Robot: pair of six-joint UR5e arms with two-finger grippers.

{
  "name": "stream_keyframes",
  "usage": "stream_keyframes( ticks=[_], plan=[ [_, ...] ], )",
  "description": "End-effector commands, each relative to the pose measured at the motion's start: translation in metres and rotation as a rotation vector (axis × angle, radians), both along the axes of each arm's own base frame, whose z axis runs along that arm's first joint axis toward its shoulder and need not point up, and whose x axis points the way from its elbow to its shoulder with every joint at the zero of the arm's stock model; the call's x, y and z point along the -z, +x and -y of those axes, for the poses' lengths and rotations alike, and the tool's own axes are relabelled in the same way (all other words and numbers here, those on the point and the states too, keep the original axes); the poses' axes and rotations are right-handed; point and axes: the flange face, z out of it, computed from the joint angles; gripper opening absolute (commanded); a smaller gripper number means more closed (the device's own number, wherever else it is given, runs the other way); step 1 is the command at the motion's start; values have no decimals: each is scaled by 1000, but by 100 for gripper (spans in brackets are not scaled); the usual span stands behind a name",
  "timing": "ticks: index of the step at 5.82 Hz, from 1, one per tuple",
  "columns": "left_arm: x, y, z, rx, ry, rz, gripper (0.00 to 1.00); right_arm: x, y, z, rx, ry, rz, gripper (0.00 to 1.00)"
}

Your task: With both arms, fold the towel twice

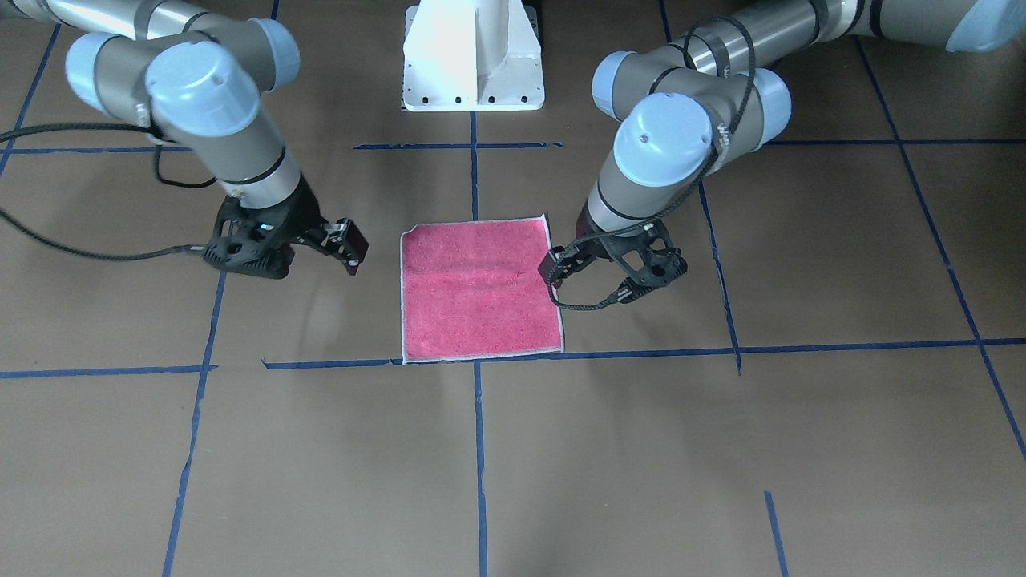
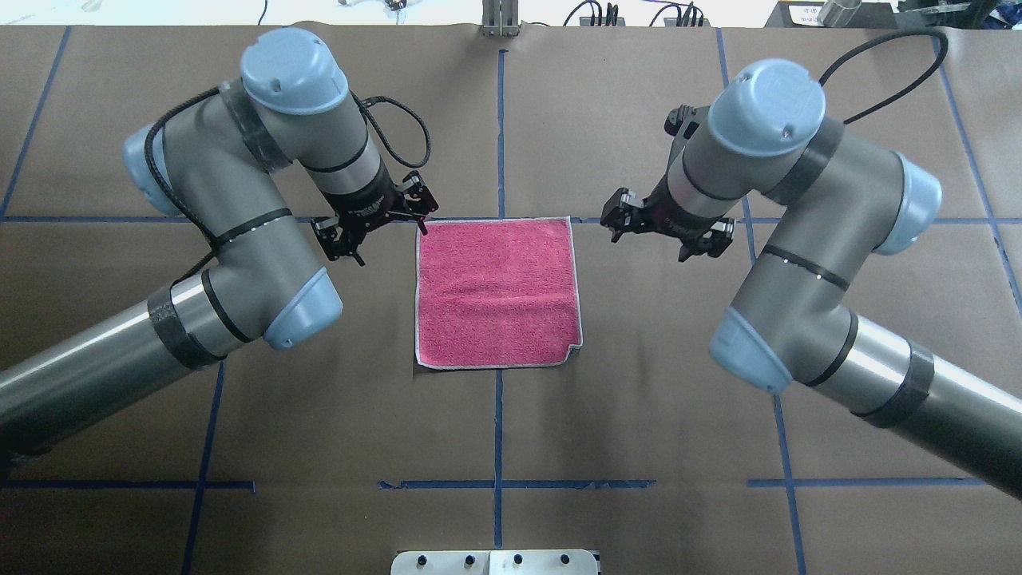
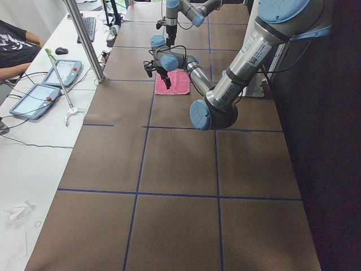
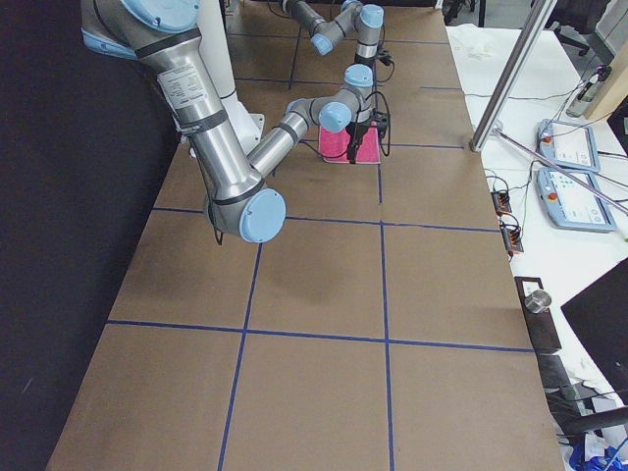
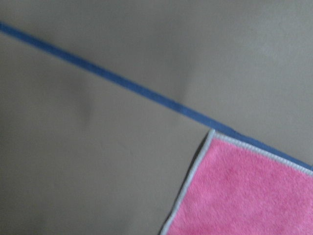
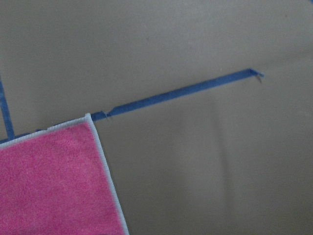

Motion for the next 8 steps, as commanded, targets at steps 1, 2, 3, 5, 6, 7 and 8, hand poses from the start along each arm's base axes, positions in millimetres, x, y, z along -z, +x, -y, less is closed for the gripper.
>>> stream_keyframes(
  ticks=[1,2,3,5,6,7,8],
  plan=[
    [7,51,-62,97,-79,37,100,3,-59,-60,-81,-47,-31,100],
    [7,57,-71,139,-142,39,100,-3,-68,-73,-89,-72,-40,100],
    [5,67,-92,172,-165,49,100,-5,-84,-93,-100,-77,-48,100],
    [-19,58,-126,159,-145,60,100,-15,-97,-110,-87,-62,-64,100],
    [-25,82,-150,147,-112,87,100,-15,-103,-114,-81,-66,-65,100],
    [-22,84,-152,145,-106,84,100,-15,-103,-114,-80,-66,-63,100],
    [-28,90,-157,134,-105,92,100,-13,-103,-114,-79,-64,-60,100]
  ],
)
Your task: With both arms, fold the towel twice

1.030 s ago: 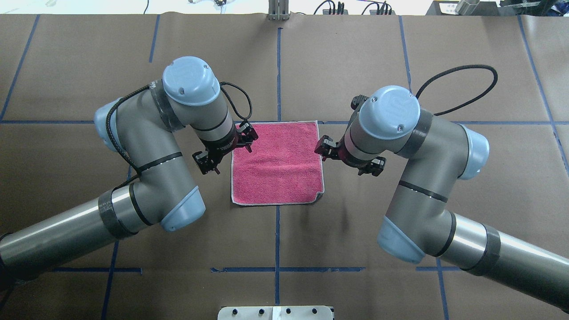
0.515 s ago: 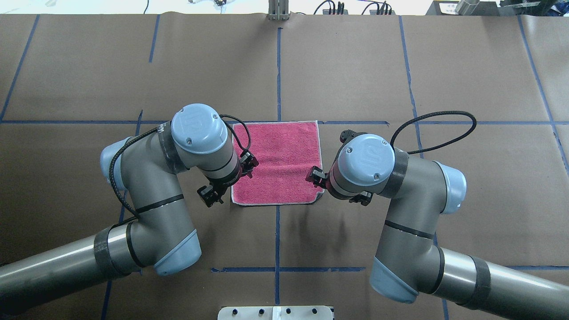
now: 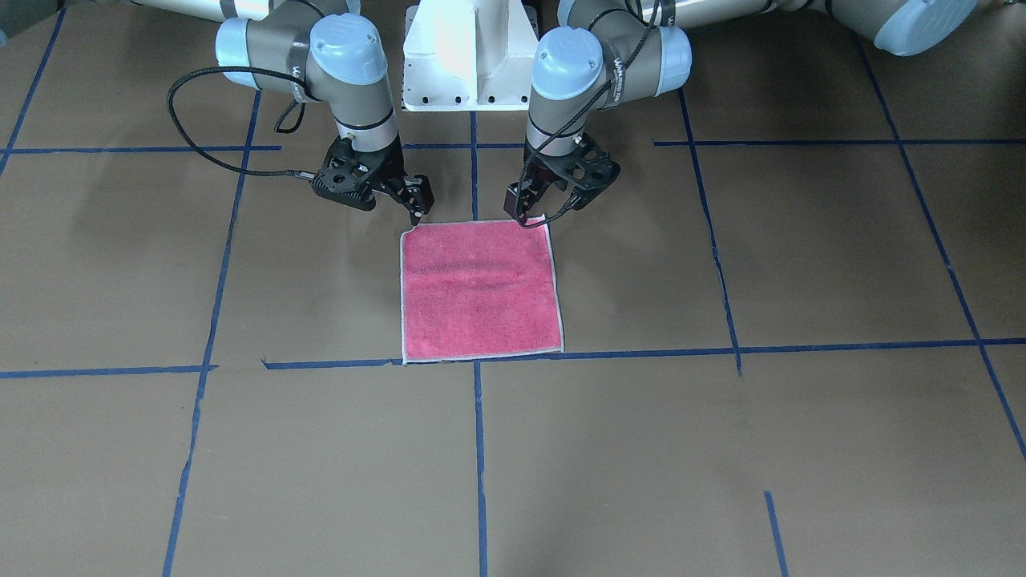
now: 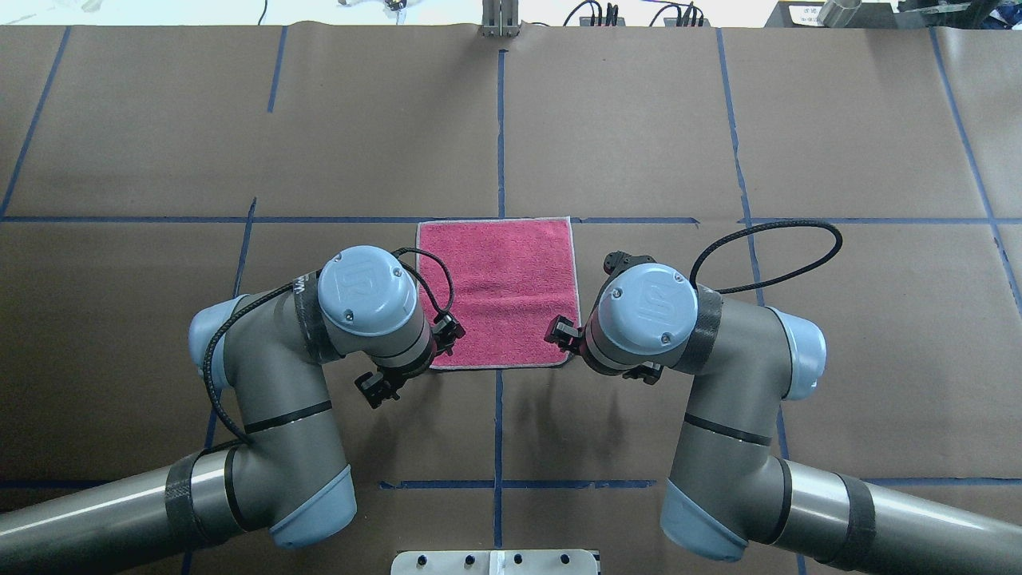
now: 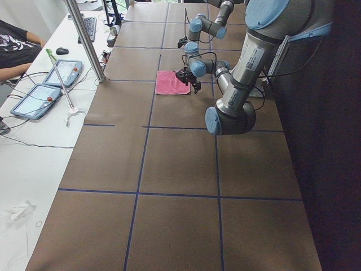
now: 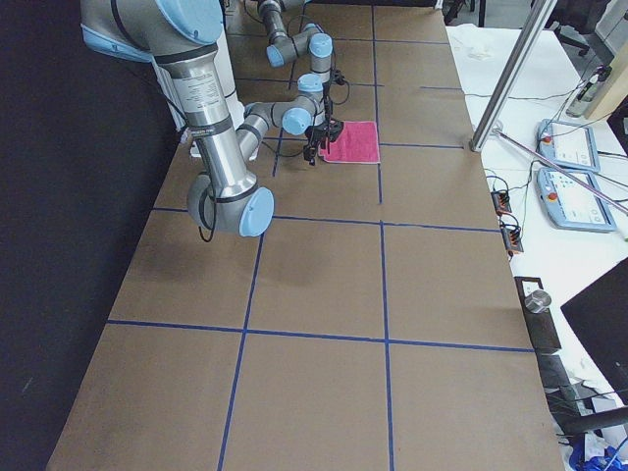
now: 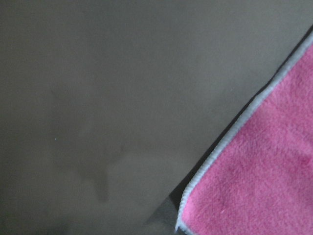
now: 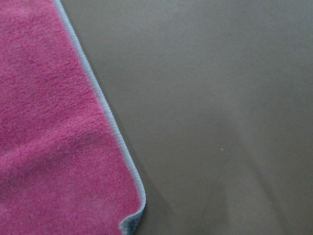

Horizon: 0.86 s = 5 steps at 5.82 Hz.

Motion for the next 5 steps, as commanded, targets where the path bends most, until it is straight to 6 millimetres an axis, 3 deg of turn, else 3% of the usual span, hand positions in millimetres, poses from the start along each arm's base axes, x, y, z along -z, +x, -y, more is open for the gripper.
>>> stream_keyframes(
  ticks=[1,2,5],
  plan=[
    [-7,6,-3,-15,16,10,100,1,0,0,1,2,2,100],
    [-8,-1,7,3,17,12,100,2,0,0,0,2,3,100],
    [-13,-1,14,-18,44,18,100,4,1,0,1,3,8,100]
  ],
)
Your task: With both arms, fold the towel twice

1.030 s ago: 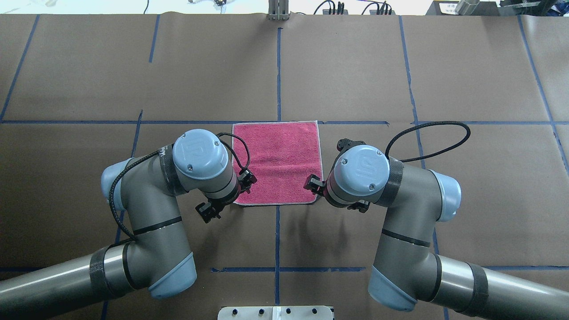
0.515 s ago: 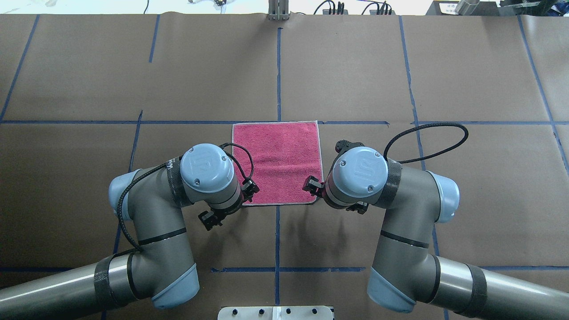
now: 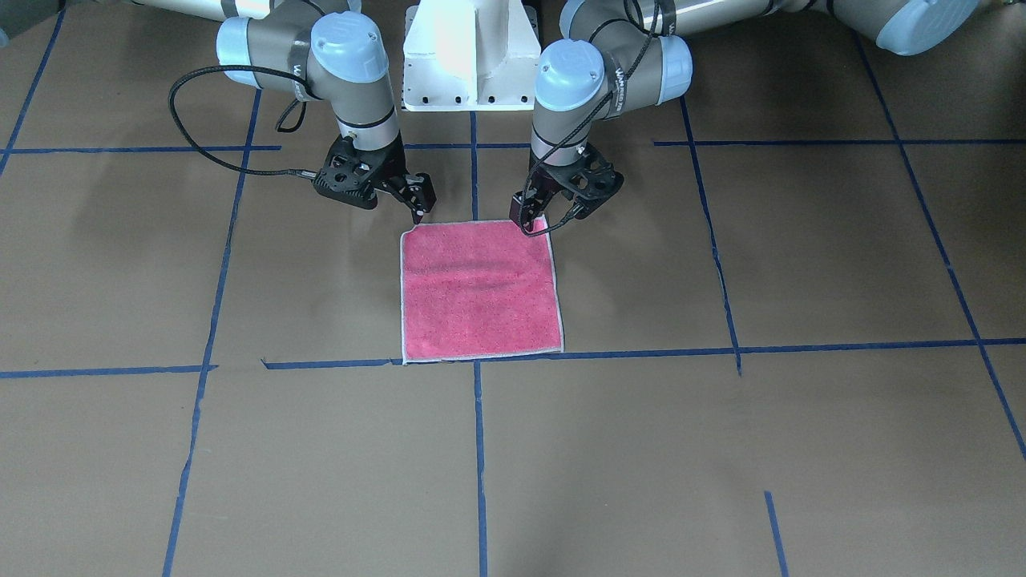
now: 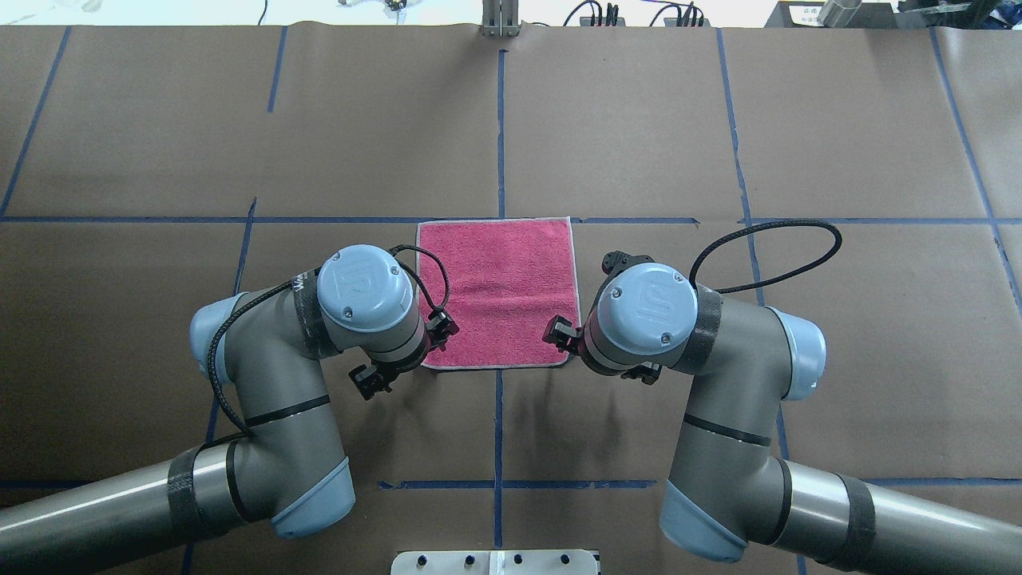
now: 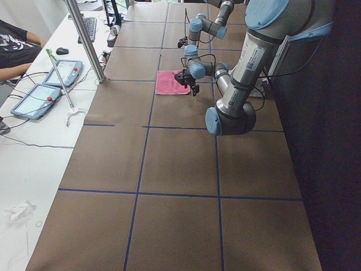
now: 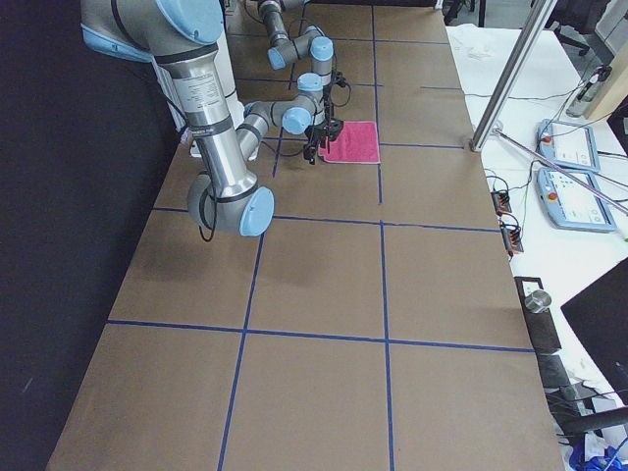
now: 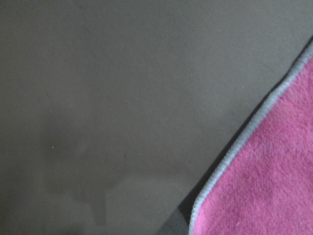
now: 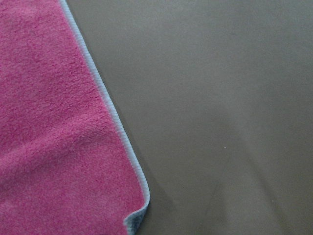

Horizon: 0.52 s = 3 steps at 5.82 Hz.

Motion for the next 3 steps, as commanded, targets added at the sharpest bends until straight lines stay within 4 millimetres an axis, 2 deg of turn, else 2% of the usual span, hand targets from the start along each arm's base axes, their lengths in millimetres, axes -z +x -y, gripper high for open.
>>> stream_keyframes(
  ticks=[1,3],
  plan=[
    [0,0,1,-6,5,0,90,2,1,0,-1,2,3,100],
    [0,0,1,-7,8,-3,62,3,1,1,-2,1,5,100]
  ],
)
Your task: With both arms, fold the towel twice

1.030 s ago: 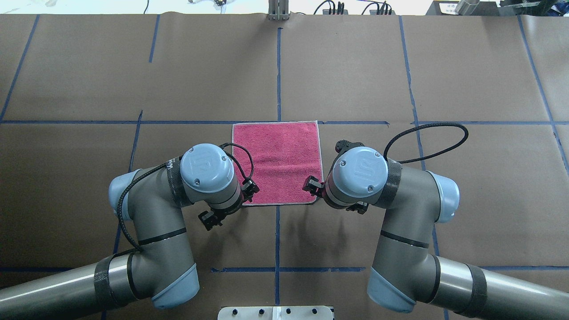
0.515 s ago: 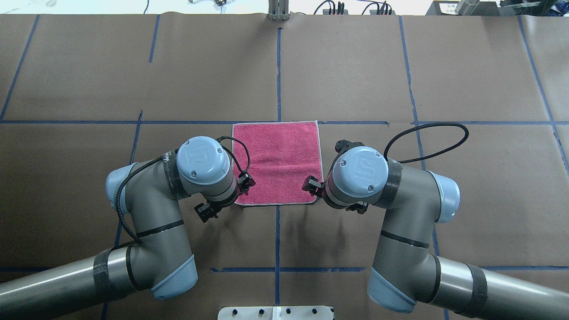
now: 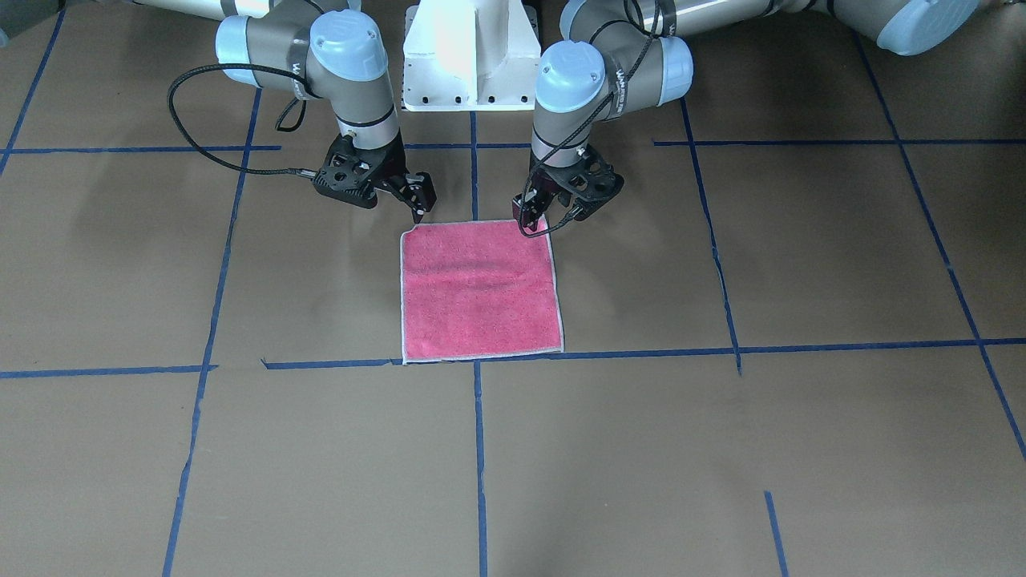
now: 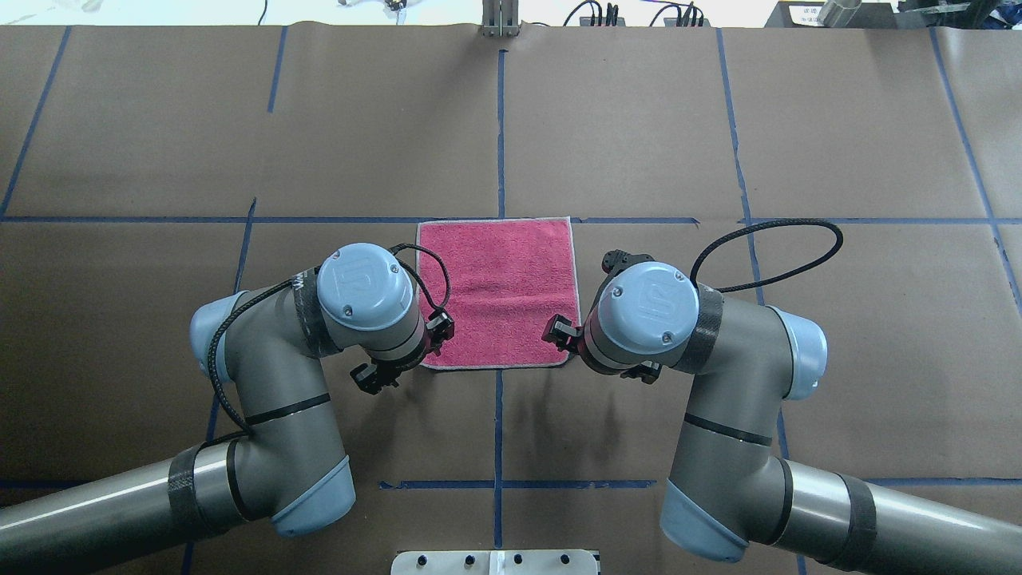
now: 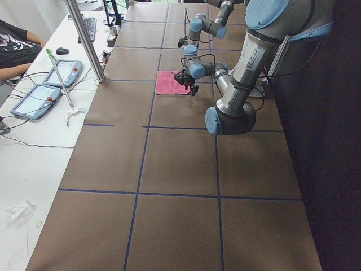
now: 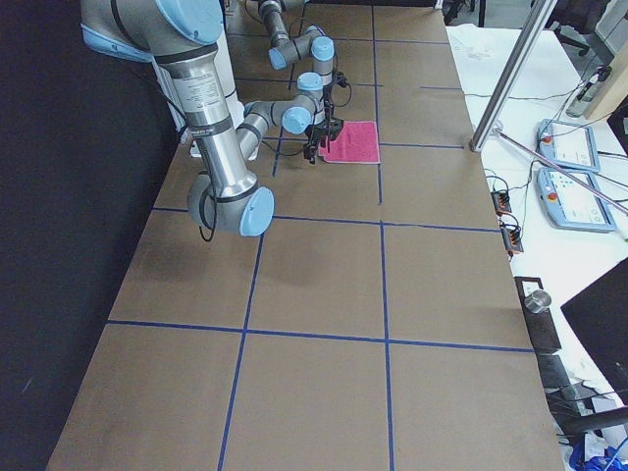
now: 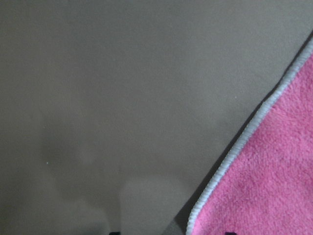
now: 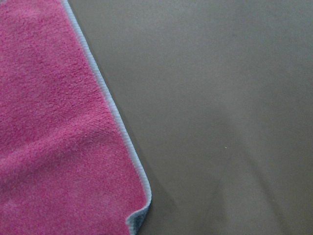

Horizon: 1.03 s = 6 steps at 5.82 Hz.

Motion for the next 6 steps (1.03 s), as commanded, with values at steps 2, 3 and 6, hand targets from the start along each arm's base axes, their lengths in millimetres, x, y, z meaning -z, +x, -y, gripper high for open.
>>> stream_keyframes(
  ticks=[2,3,6],
  plan=[
    [0,1,-1,-1,0,-1,51,0,1,0,0,-1,2,100],
    [0,1,-1,-1,0,-1,48,2,1,0,0,-1,3,100],
    [1,1,-1,-2,2,-3,30,6,4,-1,0,1,11,100]
  ],
)
